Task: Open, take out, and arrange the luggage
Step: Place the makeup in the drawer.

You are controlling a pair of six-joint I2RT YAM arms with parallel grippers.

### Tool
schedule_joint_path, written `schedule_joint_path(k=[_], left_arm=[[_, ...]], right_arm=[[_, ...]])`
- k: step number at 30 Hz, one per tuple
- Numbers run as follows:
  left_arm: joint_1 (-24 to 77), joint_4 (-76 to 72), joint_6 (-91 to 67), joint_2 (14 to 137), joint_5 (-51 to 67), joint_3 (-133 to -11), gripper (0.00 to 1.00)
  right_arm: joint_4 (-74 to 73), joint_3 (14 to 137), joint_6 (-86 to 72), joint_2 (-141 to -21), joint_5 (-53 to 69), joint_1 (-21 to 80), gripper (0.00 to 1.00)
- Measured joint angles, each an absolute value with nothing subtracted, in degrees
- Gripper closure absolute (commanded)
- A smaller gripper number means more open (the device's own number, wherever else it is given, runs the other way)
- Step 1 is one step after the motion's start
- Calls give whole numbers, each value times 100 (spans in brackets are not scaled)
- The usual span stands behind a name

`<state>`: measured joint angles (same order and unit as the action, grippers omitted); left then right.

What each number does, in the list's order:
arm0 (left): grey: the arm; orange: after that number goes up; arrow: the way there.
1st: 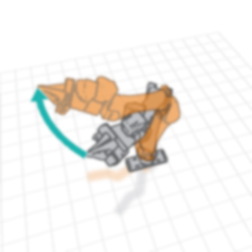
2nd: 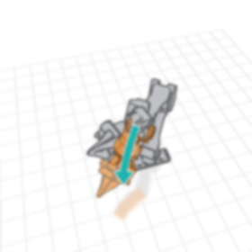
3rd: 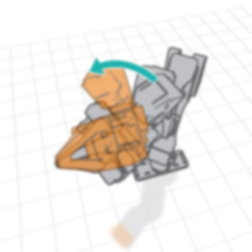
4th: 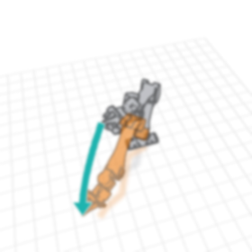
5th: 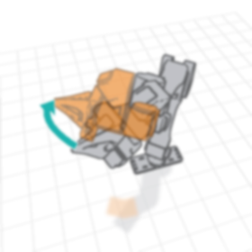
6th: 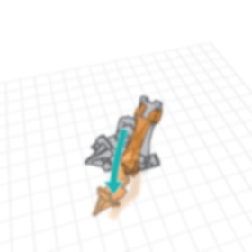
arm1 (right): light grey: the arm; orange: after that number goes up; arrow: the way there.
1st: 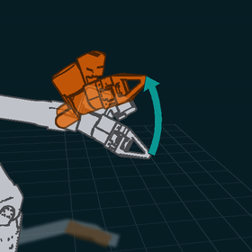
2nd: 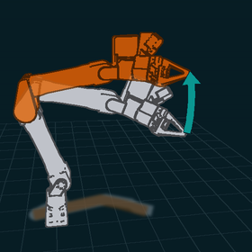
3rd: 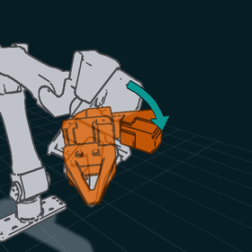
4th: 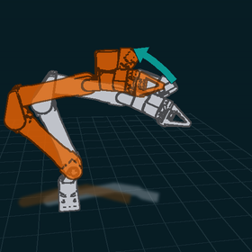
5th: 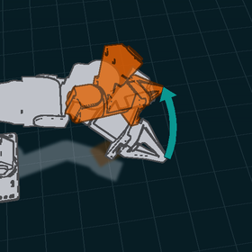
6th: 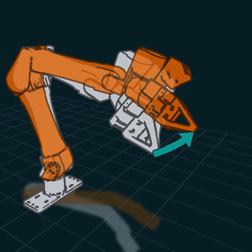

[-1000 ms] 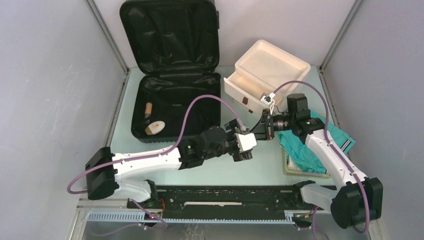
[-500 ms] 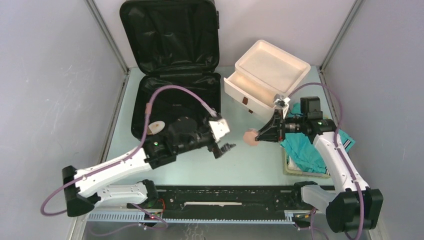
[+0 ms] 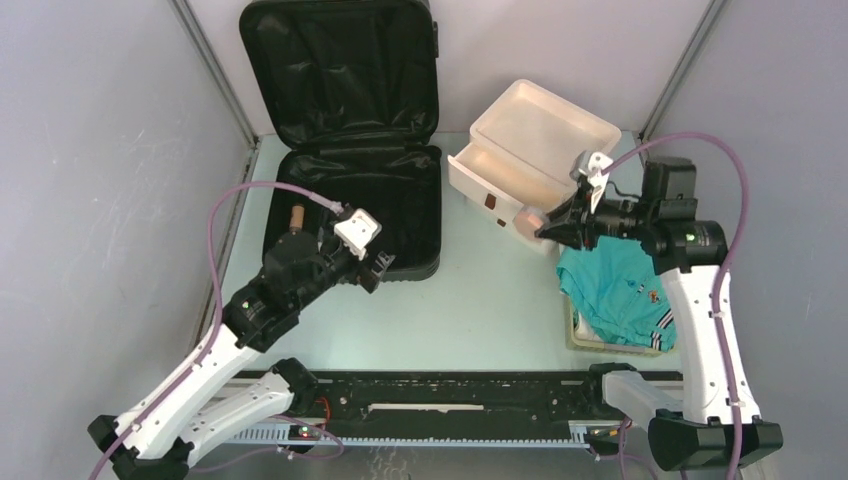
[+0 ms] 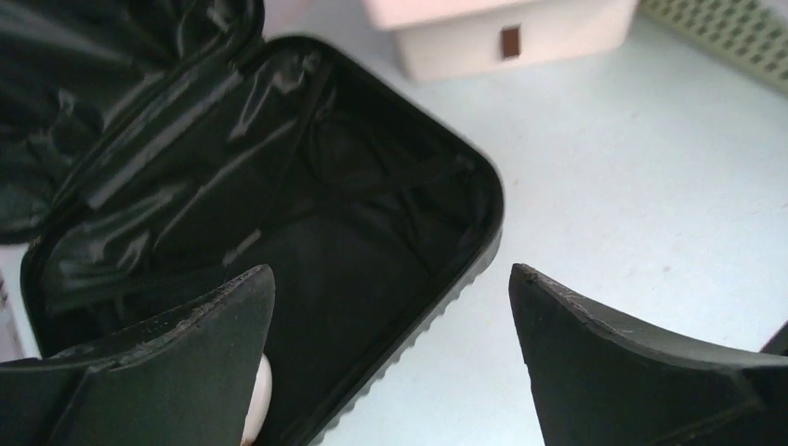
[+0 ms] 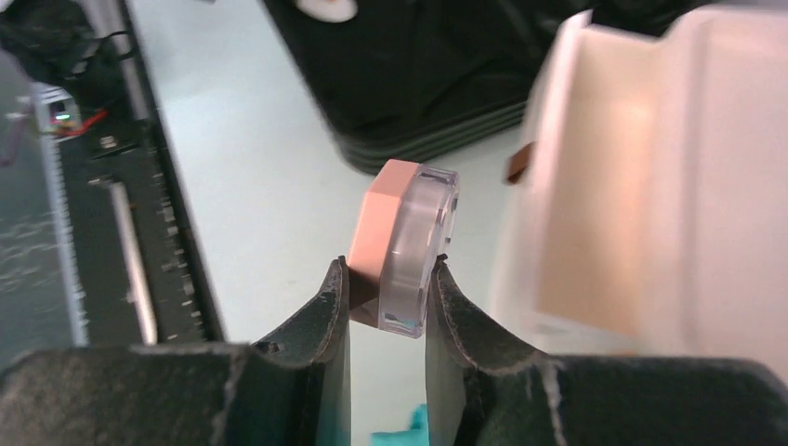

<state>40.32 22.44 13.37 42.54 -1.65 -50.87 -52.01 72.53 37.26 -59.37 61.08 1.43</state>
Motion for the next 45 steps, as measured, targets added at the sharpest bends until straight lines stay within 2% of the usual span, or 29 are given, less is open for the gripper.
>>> schedule_joint_path(k=[5,12,23,27,31,35,38,45], left_arm=[[4032,2303,1406,3997,-685,-4534,0],[4032,2283,1446,4012,-819,-4466,0],[4032,2283,1461,4012,-843,-4466,0],[4032,2283,1461,4012,-840,-4466,0],[4032,2283,1461,4012,-836,-4466,0],[4032,2283,1461,4012,-832,-4466,0],[4032,2283,1461,4012,-821,-4466,0],[4032,2283,1461,4012,-753,-4466,0]], right_arm=[[-5155,8370,3682,-6333,4925,489,100],[-5065,9247,3551,-7238,3535,1002,98],[-5024,9797,3459,-8471,2034,1688,84],[-5035,10009,3457,-8823,1616,1922,74],[-4987,10377,3424,-9185,1232,2139,52],[-4965,10582,3354,-9415,991,2276,39],[-4967,10593,3304,-9498,943,2324,33],[-4991,10595,3181,-9518,974,2331,31]])
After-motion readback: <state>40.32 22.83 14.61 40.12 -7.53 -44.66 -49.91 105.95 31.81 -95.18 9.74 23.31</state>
